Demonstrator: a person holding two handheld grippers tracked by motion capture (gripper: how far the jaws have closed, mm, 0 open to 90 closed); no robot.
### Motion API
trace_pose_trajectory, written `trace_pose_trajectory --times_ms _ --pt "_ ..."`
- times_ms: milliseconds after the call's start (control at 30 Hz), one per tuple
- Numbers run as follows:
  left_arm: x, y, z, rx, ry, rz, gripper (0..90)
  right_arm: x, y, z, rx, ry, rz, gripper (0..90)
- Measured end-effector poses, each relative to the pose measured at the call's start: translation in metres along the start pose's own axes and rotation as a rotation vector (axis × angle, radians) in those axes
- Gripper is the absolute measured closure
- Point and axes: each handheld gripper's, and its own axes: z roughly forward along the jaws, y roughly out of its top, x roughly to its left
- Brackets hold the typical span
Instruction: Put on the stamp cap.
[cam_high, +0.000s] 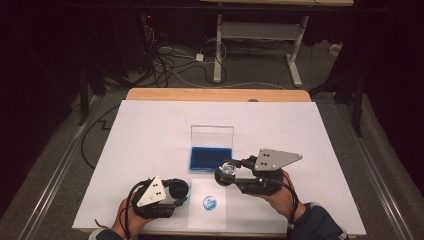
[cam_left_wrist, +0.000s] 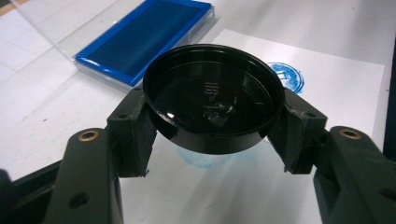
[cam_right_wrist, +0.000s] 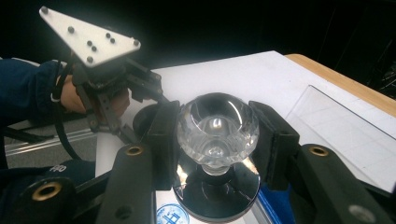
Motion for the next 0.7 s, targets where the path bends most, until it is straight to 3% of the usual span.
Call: trace_pose_trajectory --times_ms 167,333,700 --pt "-0.006 0.008 0.011 0.011 -0.023 0.026 36.7 0.000 0.002 0.001 -0.005 0.004 -0.006 57.1" --pt "-0.008 0.016 0.018 0.006 -0.028 0.034 36.7 0.003 0.004 0.004 -0.002 0.013 -0.012 57.1" --pt "-0.017 0.031 0.035 0.010 -0.088 0.038 36.7 0.010 0.002 0.011 0.014 0.039 -0.018 57.1"
